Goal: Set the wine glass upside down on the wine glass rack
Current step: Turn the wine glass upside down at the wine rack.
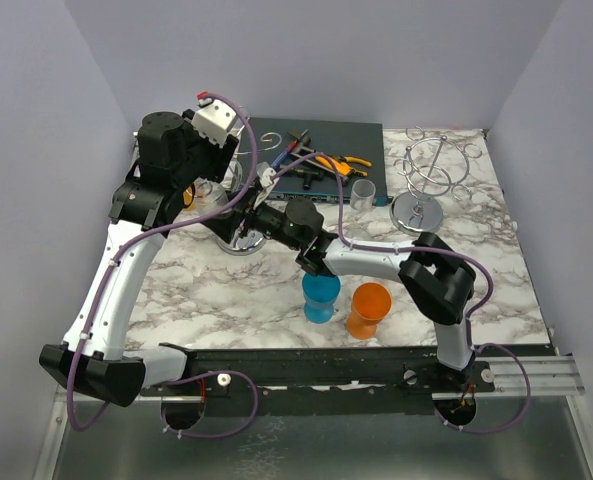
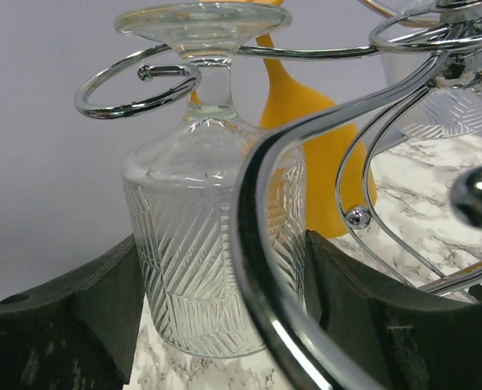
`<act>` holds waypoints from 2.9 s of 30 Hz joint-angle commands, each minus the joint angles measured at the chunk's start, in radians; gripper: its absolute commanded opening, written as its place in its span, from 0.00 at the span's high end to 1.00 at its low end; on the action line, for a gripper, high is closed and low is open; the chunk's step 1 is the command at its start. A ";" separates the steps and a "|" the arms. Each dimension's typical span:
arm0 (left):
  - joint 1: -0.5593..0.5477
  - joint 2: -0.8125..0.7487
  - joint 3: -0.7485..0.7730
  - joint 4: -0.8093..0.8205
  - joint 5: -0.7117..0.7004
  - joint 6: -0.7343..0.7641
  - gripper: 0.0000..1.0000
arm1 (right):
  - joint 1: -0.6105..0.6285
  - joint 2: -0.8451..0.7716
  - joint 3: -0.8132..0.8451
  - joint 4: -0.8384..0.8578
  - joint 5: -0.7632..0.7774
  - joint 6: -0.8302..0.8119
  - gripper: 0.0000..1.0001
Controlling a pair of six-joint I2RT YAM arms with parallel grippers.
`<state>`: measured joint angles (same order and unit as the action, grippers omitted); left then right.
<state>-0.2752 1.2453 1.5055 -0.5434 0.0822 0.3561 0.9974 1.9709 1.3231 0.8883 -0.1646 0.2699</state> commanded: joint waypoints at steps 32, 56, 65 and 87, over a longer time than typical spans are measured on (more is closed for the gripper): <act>0.004 -0.013 -0.013 0.002 0.047 0.037 0.46 | 0.043 -0.022 0.030 -0.072 0.028 -0.104 0.99; 0.045 0.004 0.014 -0.013 0.068 -0.013 0.48 | 0.051 -0.011 0.018 0.042 0.172 -0.074 0.99; 0.099 0.039 0.030 -0.014 0.181 -0.083 0.44 | 0.057 0.002 0.024 0.062 0.144 -0.055 0.99; 0.133 0.048 0.018 -0.035 0.312 -0.080 0.68 | 0.061 0.033 0.079 0.093 0.120 -0.006 1.00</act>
<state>-0.1432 1.3083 1.5108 -0.5560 0.3607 0.2619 1.0485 2.0006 1.3567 0.8970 -0.0166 0.2470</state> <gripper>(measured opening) 0.328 0.705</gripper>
